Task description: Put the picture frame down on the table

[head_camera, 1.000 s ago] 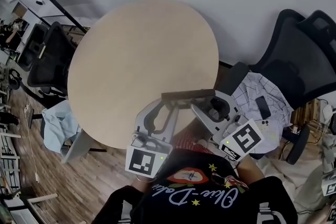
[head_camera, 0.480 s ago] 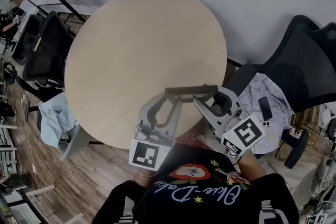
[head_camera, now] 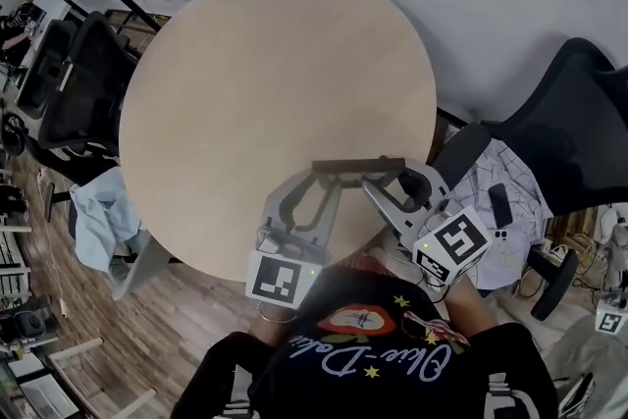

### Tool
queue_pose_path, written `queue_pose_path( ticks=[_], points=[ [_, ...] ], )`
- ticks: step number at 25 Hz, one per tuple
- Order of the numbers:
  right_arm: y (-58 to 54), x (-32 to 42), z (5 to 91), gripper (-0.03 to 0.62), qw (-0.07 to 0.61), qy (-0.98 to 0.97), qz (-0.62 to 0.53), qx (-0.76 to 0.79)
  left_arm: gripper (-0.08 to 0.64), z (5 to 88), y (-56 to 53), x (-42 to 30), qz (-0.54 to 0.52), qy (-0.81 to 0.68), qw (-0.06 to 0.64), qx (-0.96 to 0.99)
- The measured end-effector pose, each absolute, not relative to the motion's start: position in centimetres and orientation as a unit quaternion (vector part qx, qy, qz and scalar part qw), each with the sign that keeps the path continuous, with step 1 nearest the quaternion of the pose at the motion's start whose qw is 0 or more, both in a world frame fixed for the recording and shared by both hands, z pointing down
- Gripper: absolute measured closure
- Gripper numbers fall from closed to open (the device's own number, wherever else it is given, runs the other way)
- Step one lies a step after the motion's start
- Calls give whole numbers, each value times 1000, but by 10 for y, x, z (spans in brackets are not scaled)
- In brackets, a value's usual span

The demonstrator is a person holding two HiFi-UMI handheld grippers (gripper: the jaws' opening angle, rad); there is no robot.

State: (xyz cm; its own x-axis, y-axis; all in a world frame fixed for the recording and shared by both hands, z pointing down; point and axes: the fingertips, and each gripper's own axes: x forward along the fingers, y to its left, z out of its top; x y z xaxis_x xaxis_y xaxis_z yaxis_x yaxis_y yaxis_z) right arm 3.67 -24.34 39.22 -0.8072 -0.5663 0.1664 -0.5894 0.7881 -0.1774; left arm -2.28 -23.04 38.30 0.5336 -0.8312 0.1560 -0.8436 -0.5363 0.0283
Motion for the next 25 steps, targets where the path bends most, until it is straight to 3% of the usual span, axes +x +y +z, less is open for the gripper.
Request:
queue_pose_path(
  ticks=[25],
  points=[
    [-275,15,466,462,120,-930,170,303,466,455,-264,-43,104,-470,101,871]
  ],
)
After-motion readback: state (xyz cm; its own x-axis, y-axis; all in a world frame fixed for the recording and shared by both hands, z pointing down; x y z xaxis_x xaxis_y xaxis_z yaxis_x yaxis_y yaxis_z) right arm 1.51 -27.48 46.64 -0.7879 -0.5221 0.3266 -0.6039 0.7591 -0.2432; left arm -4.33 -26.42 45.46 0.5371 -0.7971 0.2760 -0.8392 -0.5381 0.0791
